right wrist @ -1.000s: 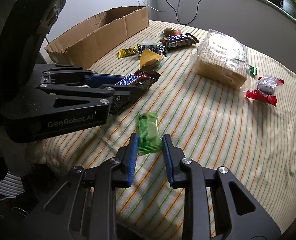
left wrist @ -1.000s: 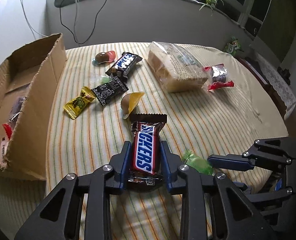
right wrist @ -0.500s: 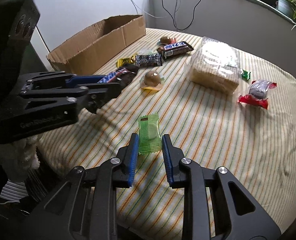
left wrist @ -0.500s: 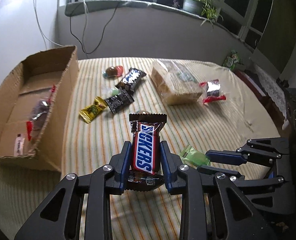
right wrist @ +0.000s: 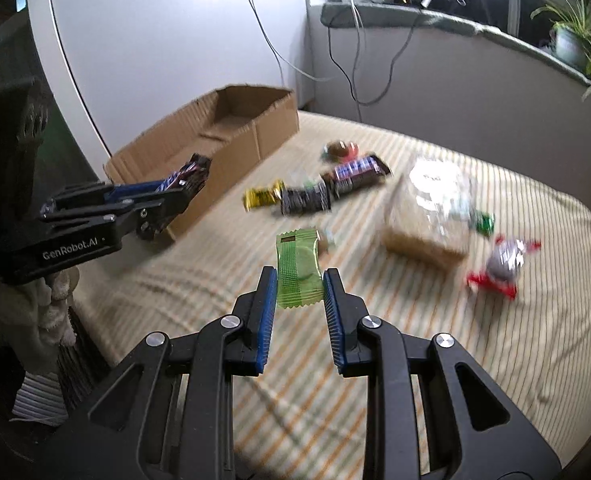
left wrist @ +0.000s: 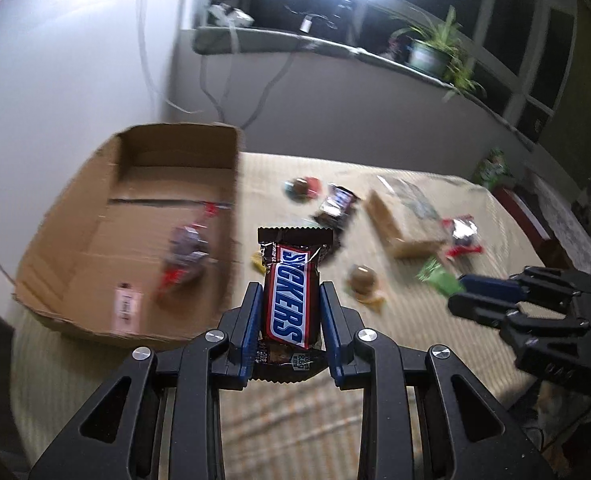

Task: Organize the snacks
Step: 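Carry the Snickers bar and green candy into the box and release both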

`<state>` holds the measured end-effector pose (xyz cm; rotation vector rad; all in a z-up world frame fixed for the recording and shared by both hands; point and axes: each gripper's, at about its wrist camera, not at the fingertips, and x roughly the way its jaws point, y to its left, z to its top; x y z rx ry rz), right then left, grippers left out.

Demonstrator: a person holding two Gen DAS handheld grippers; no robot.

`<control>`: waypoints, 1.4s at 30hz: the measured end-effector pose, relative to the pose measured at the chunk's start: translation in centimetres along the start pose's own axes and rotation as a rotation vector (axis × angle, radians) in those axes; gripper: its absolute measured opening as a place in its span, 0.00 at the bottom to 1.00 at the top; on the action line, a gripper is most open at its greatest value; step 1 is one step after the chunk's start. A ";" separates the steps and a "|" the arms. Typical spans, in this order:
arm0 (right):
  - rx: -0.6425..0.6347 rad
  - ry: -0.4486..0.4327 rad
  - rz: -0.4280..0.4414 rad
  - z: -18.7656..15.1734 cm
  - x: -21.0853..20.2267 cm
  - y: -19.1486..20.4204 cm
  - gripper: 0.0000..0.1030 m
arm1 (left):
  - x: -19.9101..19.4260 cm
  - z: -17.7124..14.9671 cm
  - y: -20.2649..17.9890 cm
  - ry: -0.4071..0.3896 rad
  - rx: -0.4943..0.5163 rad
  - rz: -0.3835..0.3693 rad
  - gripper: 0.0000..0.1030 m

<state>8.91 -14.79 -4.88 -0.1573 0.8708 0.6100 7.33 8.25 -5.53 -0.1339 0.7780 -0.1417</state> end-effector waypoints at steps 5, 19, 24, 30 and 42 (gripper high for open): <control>-0.029 -0.040 0.022 3.1 0.7 1.3 0.24 | -1.0 0.7 2.7 -0.035 -0.031 0.057 0.26; -0.116 -0.040 0.087 8.4 6.0 7.3 0.24 | -0.8 1.2 8.4 -0.054 -0.113 0.141 0.26; -0.126 -0.029 0.104 9.2 7.4 8.5 0.24 | -0.6 1.5 9.7 -0.054 -0.124 0.159 0.26; -0.138 -0.011 0.122 9.6 8.8 9.6 0.24 | -0.3 1.5 10.6 -0.049 -0.140 0.168 0.26; -0.163 0.007 0.136 9.6 10.0 10.5 0.25 | -0.2 1.7 10.7 -0.047 -0.149 0.187 0.26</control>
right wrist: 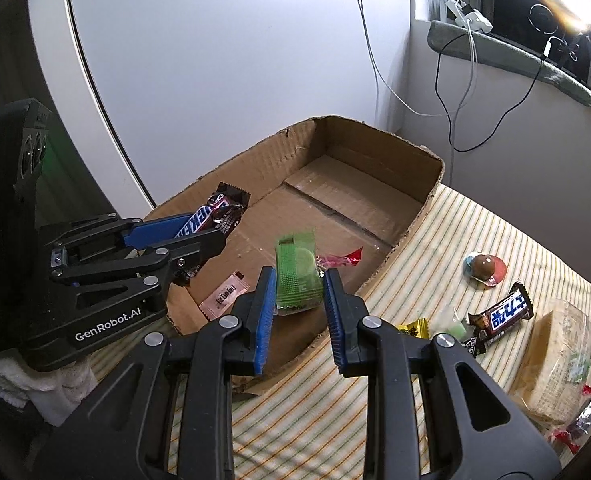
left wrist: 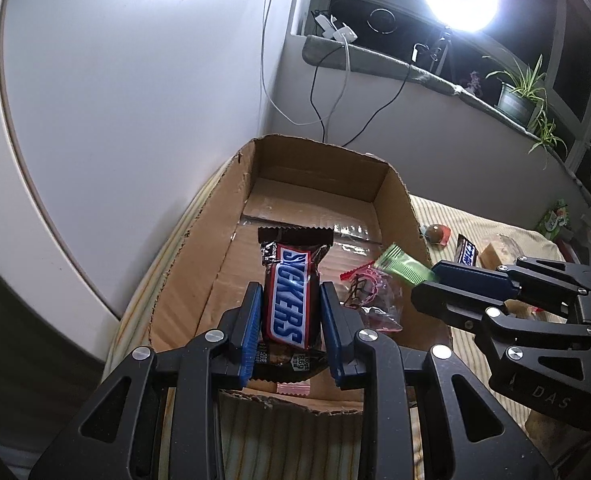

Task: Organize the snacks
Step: 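Carry the Snickers bar and green candy into the box and release both, then grasp the chocolate egg with the left gripper while the right grasps the dark snack bag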

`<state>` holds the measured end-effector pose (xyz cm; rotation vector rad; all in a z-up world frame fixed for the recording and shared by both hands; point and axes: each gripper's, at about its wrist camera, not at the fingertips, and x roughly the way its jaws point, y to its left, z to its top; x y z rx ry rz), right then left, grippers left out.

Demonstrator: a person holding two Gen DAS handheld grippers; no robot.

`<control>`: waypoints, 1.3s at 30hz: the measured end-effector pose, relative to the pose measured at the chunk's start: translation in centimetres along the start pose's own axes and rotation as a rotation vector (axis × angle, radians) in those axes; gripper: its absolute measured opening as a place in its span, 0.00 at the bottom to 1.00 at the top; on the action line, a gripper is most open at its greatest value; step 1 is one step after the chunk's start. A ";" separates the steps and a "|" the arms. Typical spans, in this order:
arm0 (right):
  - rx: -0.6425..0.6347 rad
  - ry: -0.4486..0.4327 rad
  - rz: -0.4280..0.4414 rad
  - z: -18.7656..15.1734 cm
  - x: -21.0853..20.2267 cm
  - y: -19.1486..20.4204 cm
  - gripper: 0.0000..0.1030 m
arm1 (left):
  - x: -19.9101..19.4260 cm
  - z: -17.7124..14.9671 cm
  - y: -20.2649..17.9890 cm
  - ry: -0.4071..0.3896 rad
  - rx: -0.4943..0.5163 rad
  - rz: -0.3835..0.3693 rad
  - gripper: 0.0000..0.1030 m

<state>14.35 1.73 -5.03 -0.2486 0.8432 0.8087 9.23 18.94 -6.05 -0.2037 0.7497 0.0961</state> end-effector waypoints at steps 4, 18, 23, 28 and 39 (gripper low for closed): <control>0.002 -0.001 -0.015 0.0 -0.1 -0.1 0.43 | -0.3 0.2 0.0 -0.012 -0.002 0.008 0.28; 0.037 -0.040 -0.046 -1.2 -2.9 -1.4 0.58 | -1.5 0.0 -1.2 -0.030 0.004 -0.009 0.28; 0.069 -0.050 -0.067 -2.3 -4.9 -3.0 0.58 | -2.2 -0.3 -3.2 -0.037 0.022 -0.043 0.28; 0.104 -0.054 -0.108 -3.9 -6.9 -5.4 0.58 | -2.8 -0.9 -5.6 -0.039 0.043 -0.086 0.28; 0.227 -0.072 -0.248 -8.2 -12.1 -11.8 0.58 | -2.4 -2.7 -11.4 0.012 0.119 -0.183 0.28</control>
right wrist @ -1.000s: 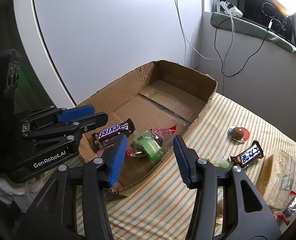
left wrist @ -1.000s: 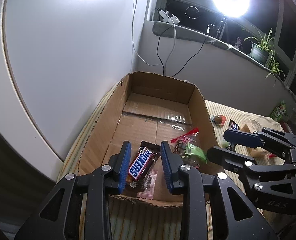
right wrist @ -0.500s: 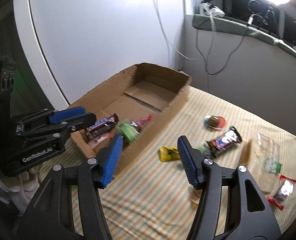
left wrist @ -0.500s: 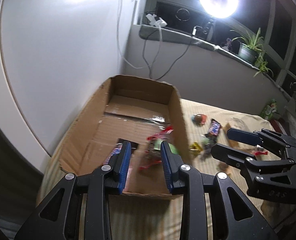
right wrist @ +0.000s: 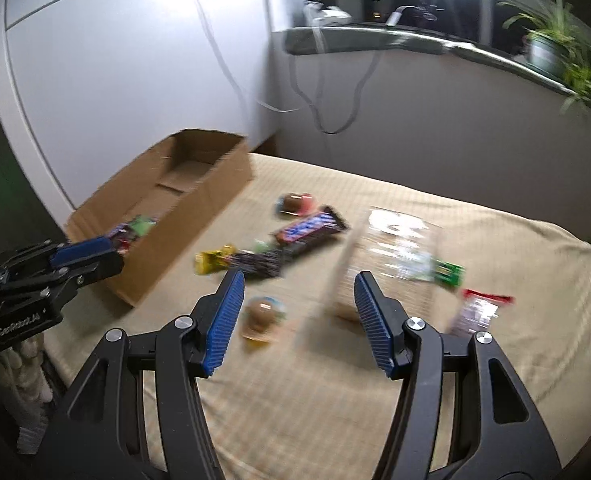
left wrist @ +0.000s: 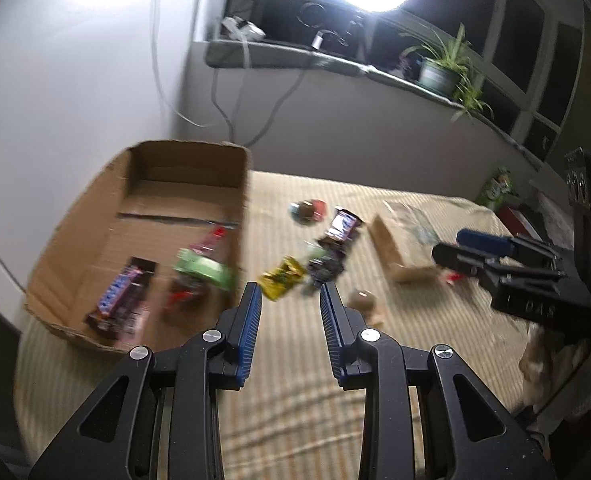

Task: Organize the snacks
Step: 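Grasp the chocolate egg with the left gripper while the right grasps the dark snack bag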

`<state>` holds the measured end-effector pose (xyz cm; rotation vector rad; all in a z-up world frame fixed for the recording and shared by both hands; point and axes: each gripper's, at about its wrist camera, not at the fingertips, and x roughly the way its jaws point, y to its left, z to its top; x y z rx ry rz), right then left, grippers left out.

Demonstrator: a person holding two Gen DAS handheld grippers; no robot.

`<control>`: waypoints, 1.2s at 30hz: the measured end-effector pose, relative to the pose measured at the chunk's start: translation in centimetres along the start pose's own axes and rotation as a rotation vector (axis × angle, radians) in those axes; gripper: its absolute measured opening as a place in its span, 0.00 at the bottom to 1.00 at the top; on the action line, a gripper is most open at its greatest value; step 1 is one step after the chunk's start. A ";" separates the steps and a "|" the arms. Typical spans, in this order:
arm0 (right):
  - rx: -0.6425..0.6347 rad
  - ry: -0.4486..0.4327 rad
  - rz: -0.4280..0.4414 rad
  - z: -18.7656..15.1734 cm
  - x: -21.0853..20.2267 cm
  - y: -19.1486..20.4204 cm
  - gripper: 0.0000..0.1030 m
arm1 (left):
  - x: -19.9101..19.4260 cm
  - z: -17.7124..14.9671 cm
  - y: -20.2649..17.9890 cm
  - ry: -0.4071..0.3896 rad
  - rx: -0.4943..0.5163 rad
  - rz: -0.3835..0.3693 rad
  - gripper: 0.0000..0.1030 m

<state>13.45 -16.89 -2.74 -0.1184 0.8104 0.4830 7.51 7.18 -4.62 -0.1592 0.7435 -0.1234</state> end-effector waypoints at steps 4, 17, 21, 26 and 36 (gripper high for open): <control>0.034 0.009 -0.066 -0.8 -0.7 -3.0 0.58 | 1.4 -0.6 -1.7 0.038 0.008 -0.038 0.39; 0.132 0.073 -0.205 -3.2 0.5 -10.9 0.72 | 7.1 -1.4 -5.2 0.146 0.031 -0.080 0.39; 0.159 0.099 -0.203 -3.2 1.7 -12.4 0.72 | 8.6 -1.5 -5.4 0.173 0.031 -0.083 0.39; 0.169 0.131 -0.173 -2.9 3.5 -12.7 0.72 | 9.8 -1.3 -5.5 0.191 0.031 -0.081 0.39; 0.155 0.164 -0.189 -2.7 5.3 -12.6 0.72 | 10.6 -1.4 -5.7 0.193 0.047 -0.069 0.35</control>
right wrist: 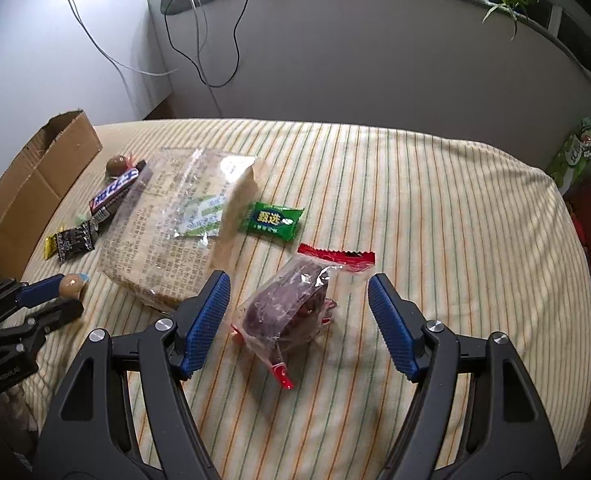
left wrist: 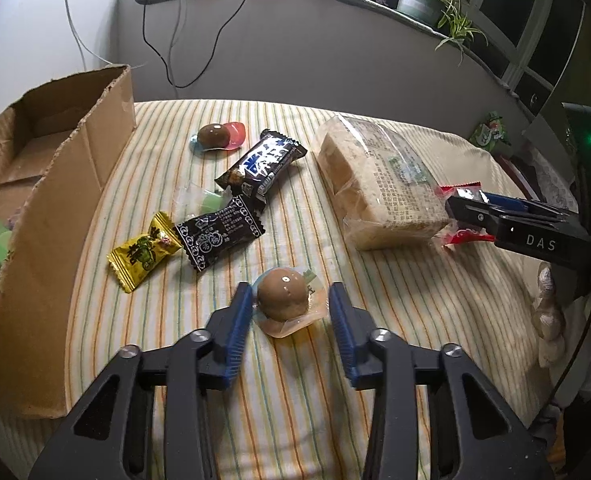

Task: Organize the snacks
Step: 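Grasp the chocolate egg with the left gripper while the right grasps the dark snack bag, then carry the chocolate egg and dark snack bag into the box and release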

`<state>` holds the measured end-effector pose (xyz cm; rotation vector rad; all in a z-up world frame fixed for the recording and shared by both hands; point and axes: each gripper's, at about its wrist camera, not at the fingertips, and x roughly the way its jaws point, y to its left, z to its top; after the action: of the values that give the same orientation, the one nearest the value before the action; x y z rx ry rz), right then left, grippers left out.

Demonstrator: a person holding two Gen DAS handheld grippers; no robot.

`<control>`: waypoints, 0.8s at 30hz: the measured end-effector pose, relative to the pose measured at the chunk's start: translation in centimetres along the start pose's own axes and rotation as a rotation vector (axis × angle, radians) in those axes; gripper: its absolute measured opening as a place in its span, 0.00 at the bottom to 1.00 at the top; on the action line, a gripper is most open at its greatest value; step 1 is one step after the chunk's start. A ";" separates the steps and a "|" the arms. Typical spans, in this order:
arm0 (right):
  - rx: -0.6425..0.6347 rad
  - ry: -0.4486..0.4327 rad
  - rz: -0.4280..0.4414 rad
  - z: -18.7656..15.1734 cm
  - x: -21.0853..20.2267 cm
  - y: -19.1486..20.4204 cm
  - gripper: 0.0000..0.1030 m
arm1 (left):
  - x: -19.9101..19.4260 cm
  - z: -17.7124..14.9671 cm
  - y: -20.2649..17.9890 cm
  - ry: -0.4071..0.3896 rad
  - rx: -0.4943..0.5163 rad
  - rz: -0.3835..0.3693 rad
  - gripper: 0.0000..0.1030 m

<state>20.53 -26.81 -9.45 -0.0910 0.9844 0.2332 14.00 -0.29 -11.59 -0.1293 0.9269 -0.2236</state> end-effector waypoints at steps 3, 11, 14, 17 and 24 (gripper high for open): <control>0.007 0.008 -0.002 -0.1 0.3 -0.2 0.69 | 0.0 -0.1 -0.3 -0.004 0.017 0.013 0.34; 0.000 0.019 0.027 -0.3 0.2 0.4 0.46 | -0.1 -0.1 -0.4 -0.013 0.020 0.018 0.32; -0.007 0.012 0.023 -0.4 0.0 0.7 0.44 | -0.3 -0.1 -0.4 -0.019 0.017 0.019 0.30; -0.002 -0.002 0.020 -0.6 -0.5 0.7 0.42 | -0.6 -0.1 -0.3 -0.026 0.014 0.018 0.30; 0.003 -0.032 0.021 -0.6 -2.1 0.6 0.42 | -1.8 -0.2 -0.1 -0.060 0.008 0.011 0.29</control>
<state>18.83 -26.65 -8.03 -0.0738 0.9548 0.2515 12.77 0.10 -10.32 -0.1227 0.8671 -0.2118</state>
